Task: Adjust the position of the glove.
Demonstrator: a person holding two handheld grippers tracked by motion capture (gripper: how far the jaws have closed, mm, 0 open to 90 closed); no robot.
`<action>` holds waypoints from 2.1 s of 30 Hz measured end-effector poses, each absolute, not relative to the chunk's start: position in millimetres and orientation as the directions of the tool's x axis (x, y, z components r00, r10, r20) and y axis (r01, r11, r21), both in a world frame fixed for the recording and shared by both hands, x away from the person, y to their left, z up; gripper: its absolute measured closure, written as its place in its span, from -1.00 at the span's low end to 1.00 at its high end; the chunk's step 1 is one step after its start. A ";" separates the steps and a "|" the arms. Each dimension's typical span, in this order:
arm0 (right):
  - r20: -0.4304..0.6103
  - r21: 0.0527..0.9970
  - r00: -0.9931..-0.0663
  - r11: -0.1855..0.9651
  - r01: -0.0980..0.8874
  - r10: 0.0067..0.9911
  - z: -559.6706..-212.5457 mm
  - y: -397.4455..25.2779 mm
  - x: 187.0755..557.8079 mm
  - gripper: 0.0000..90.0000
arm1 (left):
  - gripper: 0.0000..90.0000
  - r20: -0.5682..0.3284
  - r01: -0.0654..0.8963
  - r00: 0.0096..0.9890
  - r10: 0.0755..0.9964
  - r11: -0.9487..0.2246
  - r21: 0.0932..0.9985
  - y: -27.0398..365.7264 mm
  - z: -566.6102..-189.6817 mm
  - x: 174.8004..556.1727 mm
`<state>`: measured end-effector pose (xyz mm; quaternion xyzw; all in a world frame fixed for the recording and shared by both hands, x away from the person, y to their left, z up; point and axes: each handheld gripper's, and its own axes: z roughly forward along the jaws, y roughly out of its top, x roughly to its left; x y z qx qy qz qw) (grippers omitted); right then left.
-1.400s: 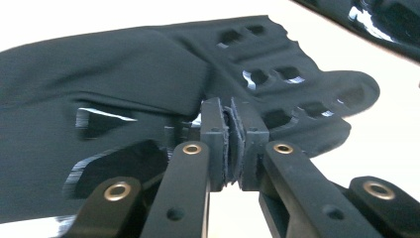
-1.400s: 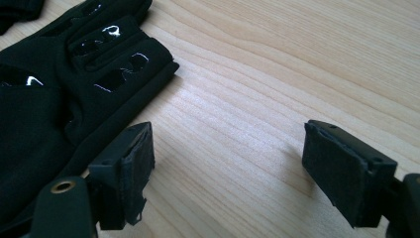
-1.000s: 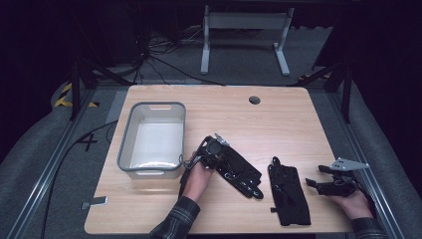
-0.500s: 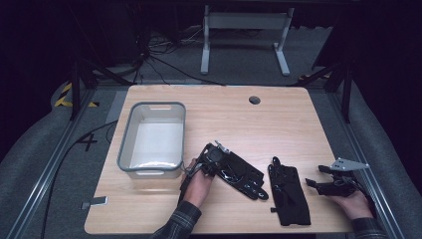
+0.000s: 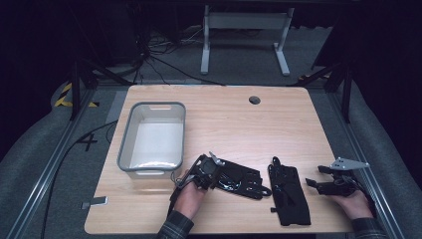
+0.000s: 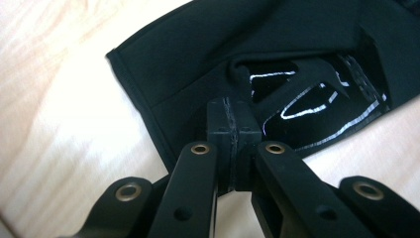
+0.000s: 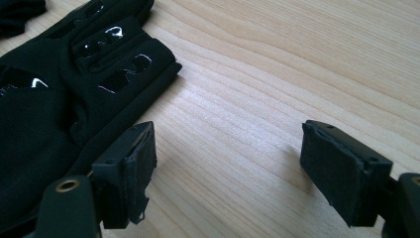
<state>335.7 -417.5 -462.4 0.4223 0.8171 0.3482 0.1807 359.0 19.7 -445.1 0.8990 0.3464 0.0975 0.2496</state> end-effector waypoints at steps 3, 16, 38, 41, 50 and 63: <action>0.000 0.722 -0.579 0.400 0.564 0.815 -462.5 -417.6 335.9 -0.49 | 0.99 -0.011 0.571 0.750 0.661 -0.639 0.516 29.6 -445.6 348.3; -0.006 0.721 -0.577 0.403 0.563 0.817 -462.6 -417.0 336.5 -0.48 | 0.99 -0.044 0.484 0.819 0.572 -0.647 0.589 25.6 -435.4 334.9; -0.010 0.720 -0.579 0.408 0.562 0.815 -462.3 -417.5 336.3 -0.46 | 0.99 -0.057 0.374 0.904 0.424 -0.716 0.590 -58.0 -442.4 385.6; -0.010 0.719 -0.579 0.408 0.562 0.815 -462.3 -417.4 336.2 -0.46 | 0.99 -0.079 0.408 0.884 0.460 -0.680 0.609 -56.2 -444.5 395.8; -0.009 0.719 -0.581 0.409 0.562 0.814 -462.2 -417.6 336.3 -0.46 | 0.99 -0.063 0.472 0.830 0.554 -0.636 0.610 -51.8 -443.7 427.5; 0.005 0.719 -0.589 0.406 0.564 0.808 -460.6 -418.0 336.0 -0.46 | 0.99 -0.044 0.514 0.759 0.650 -0.556 0.653 -30.1 -430.3 434.8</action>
